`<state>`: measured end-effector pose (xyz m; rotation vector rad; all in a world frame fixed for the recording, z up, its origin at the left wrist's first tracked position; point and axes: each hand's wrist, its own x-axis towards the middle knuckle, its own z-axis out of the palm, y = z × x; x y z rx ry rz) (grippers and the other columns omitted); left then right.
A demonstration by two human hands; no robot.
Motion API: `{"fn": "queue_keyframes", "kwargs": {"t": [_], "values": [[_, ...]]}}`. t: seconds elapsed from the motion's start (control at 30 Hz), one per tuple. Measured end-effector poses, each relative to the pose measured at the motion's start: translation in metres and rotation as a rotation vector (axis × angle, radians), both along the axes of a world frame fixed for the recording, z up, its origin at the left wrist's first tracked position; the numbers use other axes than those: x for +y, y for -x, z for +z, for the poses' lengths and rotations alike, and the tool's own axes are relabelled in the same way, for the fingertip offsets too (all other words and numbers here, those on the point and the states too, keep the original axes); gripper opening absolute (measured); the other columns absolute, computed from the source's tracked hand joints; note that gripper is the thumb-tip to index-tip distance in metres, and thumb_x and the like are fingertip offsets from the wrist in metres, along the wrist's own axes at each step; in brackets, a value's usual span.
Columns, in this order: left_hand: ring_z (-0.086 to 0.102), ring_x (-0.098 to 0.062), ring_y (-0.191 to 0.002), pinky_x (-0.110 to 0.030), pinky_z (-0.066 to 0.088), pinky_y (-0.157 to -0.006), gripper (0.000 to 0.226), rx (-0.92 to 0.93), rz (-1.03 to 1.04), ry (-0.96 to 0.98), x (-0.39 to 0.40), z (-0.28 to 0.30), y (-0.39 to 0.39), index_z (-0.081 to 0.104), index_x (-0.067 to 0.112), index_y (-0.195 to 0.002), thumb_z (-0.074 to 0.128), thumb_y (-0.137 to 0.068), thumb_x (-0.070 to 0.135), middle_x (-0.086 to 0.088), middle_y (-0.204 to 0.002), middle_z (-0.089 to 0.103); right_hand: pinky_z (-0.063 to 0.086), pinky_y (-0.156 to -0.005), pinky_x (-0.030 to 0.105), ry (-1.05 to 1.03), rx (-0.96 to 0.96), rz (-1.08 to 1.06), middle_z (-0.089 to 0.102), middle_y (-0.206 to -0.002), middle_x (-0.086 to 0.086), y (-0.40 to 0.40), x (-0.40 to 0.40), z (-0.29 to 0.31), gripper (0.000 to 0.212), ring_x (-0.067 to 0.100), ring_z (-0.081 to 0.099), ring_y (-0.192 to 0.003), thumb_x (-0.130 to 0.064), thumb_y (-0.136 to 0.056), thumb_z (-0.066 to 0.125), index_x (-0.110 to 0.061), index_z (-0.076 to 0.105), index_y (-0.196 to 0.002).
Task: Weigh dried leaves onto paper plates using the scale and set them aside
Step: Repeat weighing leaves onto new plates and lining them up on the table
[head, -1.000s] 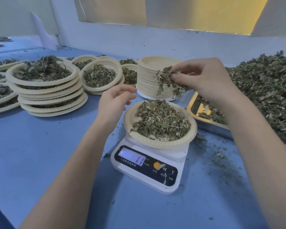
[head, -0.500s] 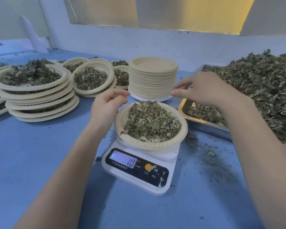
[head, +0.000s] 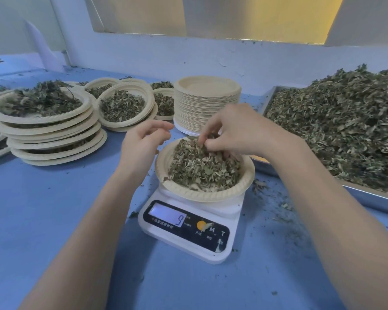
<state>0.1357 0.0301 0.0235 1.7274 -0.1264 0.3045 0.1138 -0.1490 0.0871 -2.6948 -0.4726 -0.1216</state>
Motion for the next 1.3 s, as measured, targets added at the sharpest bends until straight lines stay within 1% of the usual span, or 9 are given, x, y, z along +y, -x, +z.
{"fn": "queue_keyframes", "kwargs": {"t": [0.07, 0.17, 0.27, 0.33, 0.57, 0.8, 0.9, 1.17, 1.3], "values": [[0.055, -0.006, -0.076, -0.022, 0.043, -0.067, 0.019, 0.001, -0.002, 0.002, 0.0, 0.0, 0.0, 0.071, 0.021, -0.091, 0.057, -0.085, 0.009, 0.003, -0.086, 0.063, 0.047, -0.056, 0.008, -0.142, -0.065, -0.027, 0.066, -0.075, -0.012, 0.003, -0.005, 0.006, 0.017, -0.001, 0.06, -0.059, -0.014, -0.079, 0.067, -0.029, 0.074, -0.081], [0.055, -0.006, -0.075, -0.021, 0.042, -0.066, 0.019, 0.002, -0.004, 0.001, 0.0, 0.0, -0.001, 0.071, 0.022, -0.09, 0.057, -0.085, 0.009, 0.003, -0.085, 0.063, 0.043, -0.052, 0.005, -0.331, -0.158, -0.044, 0.066, -0.07, -0.012, 0.009, -0.013, 0.016, 0.018, 0.004, 0.064, -0.055, -0.012, -0.08, 0.067, -0.028, 0.073, -0.079], [0.055, -0.007, -0.075, -0.023, 0.042, -0.067, 0.018, 0.006, -0.003, -0.002, 0.0, 0.0, -0.001, 0.071, 0.022, -0.089, 0.058, -0.085, 0.01, 0.003, -0.084, 0.063, 0.041, -0.052, 0.005, -0.421, -0.195, -0.074, 0.066, -0.071, -0.009, 0.011, -0.019, 0.02, 0.018, 0.012, 0.067, -0.056, -0.008, -0.08, 0.067, -0.026, 0.073, -0.079], [0.055, -0.008, -0.075, -0.023, 0.042, -0.068, 0.018, 0.008, -0.003, -0.002, 0.0, -0.001, 0.0, 0.071, 0.022, -0.089, 0.058, -0.085, 0.01, 0.003, -0.084, 0.063, 0.041, -0.053, 0.005, -0.457, -0.186, -0.083, 0.067, -0.071, -0.007, 0.011, -0.022, 0.021, 0.017, 0.012, 0.066, -0.054, -0.008, -0.08, 0.067, -0.024, 0.074, -0.08], [0.054, -0.006, -0.072, -0.02, 0.041, -0.067, 0.018, 0.02, -0.003, 0.004, -0.001, -0.001, 0.0, 0.071, 0.021, -0.089, 0.058, -0.085, 0.009, 0.004, -0.083, 0.063, 0.042, -0.054, 0.006, -0.491, -0.169, -0.093, 0.066, -0.066, -0.012, 0.011, -0.026, 0.022, 0.016, 0.007, 0.065, -0.051, -0.008, -0.081, 0.068, -0.022, 0.074, -0.081], [0.053, -0.008, -0.071, -0.02, 0.041, -0.067, 0.017, 0.019, -0.006, -0.001, -0.001, 0.0, 0.001, 0.071, 0.018, -0.091, 0.058, -0.085, 0.008, 0.001, -0.086, 0.063, 0.042, -0.041, 0.009, -0.471, -0.088, -0.123, 0.068, -0.084, -0.002, 0.012, -0.018, 0.018, 0.014, 0.02, 0.07, -0.063, -0.007, -0.083, 0.067, -0.018, 0.075, -0.086], [0.053, -0.008, -0.071, -0.019, 0.04, -0.065, 0.017, 0.019, -0.003, -0.001, -0.001, 0.0, 0.001, 0.071, 0.018, -0.091, 0.058, -0.085, 0.008, 0.001, -0.085, 0.062, 0.042, -0.041, 0.009, -0.491, -0.078, -0.115, 0.066, -0.082, -0.004, 0.012, -0.016, 0.018, 0.014, 0.022, 0.07, -0.065, -0.007, -0.084, 0.066, -0.017, 0.075, -0.089], [0.053, -0.007, -0.07, -0.017, 0.041, -0.063, 0.018, 0.02, 0.0, -0.001, -0.001, -0.001, 0.0, 0.071, 0.02, -0.09, 0.058, -0.085, 0.009, 0.003, -0.082, 0.062, 0.04, -0.043, 0.007, -0.507, -0.092, -0.089, 0.068, -0.081, -0.004, 0.01, -0.012, 0.014, 0.014, 0.012, 0.067, -0.054, -0.007, -0.083, 0.067, -0.019, 0.074, -0.083], [0.053, -0.007, -0.071, -0.011, 0.042, -0.056, 0.018, 0.015, 0.001, -0.002, -0.001, -0.001, 0.0, 0.071, 0.017, -0.092, 0.058, -0.085, 0.008, 0.003, -0.081, 0.06, 0.041, -0.047, 0.006, -0.479, -0.092, -0.07, 0.067, -0.079, -0.009, 0.008, -0.01, 0.01, 0.015, 0.008, 0.066, -0.051, -0.008, -0.083, 0.067, -0.022, 0.073, -0.081]]}}
